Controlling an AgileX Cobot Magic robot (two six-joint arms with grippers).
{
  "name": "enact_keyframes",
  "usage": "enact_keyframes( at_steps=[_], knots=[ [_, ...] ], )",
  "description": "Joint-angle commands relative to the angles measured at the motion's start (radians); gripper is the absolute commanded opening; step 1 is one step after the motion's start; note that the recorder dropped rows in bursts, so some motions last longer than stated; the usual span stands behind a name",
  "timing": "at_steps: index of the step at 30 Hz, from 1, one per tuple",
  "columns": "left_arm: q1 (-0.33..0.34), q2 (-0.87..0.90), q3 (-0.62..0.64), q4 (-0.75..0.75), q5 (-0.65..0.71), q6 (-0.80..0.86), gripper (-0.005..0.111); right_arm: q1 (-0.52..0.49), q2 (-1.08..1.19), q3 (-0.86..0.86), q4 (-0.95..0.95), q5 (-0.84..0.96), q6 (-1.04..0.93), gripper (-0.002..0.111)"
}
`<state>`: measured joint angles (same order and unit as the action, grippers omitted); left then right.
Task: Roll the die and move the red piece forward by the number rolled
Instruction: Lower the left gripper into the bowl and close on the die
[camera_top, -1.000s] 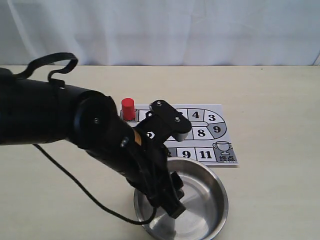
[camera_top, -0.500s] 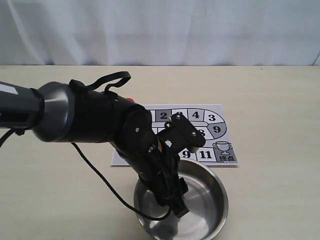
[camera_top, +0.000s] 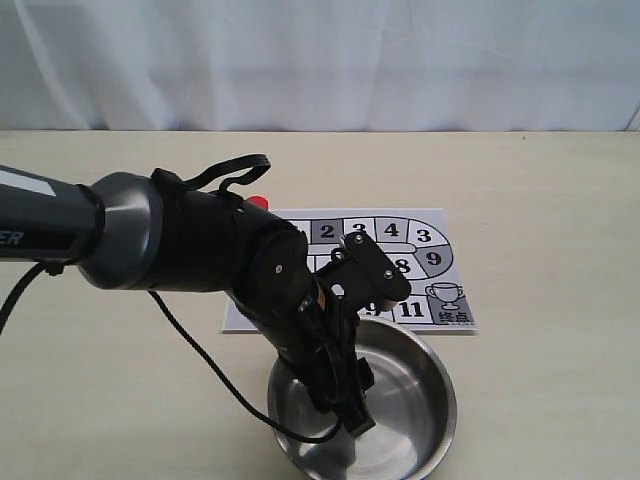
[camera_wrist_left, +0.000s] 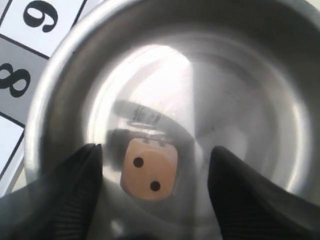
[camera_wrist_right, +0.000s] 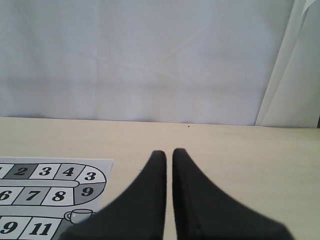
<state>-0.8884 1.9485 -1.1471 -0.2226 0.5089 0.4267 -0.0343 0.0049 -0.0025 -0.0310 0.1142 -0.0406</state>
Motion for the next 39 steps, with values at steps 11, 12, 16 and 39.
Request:
enact_keyframes(
  at_steps=[11,12,16,39],
  knots=[
    [-0.006,0.007,0.006,0.005,-0.016,-0.006,0.058,0.002,-0.005,0.002,-0.008,0.006,0.003,0.004],
    [-0.006,0.009,0.006,0.005,-0.016,-0.006,0.058,0.002,-0.005,0.002,-0.008,0.006,0.003,0.004],
    [-0.006,0.014,0.006,0.0,-0.025,-0.006,0.058,0.002,-0.005,0.002,-0.008,0.006,0.003,0.004],
    [-0.006,0.047,0.006,0.027,-0.007,-0.006,0.032,0.002,-0.005,0.002,-0.008,0.006,0.003,0.004]
  ],
)
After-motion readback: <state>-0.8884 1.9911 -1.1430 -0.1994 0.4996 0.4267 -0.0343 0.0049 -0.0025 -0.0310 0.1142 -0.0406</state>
